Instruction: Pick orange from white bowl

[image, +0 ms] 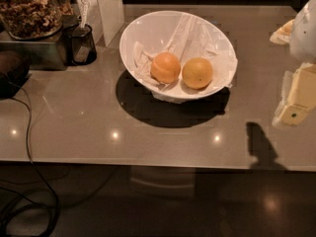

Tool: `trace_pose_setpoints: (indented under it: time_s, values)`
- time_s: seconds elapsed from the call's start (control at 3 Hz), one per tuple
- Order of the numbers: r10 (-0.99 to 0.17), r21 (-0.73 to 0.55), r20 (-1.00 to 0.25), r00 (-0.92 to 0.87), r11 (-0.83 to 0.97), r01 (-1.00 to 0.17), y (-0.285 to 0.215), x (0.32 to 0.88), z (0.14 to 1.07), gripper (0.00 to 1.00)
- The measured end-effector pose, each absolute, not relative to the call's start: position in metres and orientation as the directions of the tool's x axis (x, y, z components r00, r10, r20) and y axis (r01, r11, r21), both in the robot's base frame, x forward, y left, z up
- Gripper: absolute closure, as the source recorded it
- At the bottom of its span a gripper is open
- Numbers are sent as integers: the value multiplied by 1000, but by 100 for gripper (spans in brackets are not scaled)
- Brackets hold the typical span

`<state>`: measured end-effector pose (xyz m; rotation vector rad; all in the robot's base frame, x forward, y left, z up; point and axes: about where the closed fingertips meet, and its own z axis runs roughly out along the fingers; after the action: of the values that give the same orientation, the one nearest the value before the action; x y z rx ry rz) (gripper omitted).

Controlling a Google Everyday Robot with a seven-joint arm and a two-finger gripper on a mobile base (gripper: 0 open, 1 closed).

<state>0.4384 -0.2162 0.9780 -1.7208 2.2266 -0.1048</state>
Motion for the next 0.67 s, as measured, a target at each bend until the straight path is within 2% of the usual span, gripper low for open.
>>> trace_pose_setpoints:
  time_s: [0.67]
  values:
    - [-950, -263, -227, -215, 272, -925, -215, 438, 979, 0]
